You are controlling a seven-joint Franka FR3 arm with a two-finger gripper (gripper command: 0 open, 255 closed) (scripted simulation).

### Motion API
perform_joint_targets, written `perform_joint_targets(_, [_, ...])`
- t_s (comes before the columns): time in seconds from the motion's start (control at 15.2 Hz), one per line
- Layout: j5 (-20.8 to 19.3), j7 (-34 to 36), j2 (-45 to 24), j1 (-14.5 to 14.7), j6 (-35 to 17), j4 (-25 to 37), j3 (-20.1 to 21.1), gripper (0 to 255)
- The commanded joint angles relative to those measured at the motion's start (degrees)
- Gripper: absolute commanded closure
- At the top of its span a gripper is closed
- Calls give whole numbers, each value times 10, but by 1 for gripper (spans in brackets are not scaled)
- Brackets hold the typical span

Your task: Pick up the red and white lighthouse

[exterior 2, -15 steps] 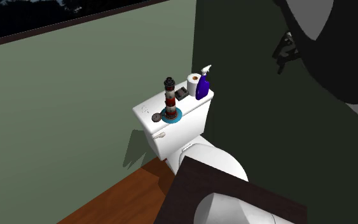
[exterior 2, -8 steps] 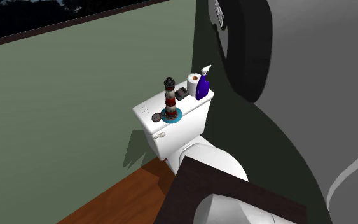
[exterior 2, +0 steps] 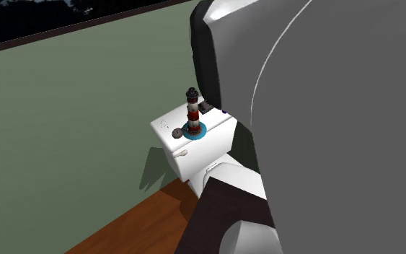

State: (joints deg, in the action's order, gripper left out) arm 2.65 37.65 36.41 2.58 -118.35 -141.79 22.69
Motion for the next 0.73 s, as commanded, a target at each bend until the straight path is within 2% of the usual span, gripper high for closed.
perform_joint_targets(0.0, [-3,39,-36,-6,-29,11,32,0])
perform_joint_targets(0.4, [-44,162,-144,-40,-97,53,132,0])
perform_joint_targets(0.66, [-116,268,-235,-76,-127,99,206,0])
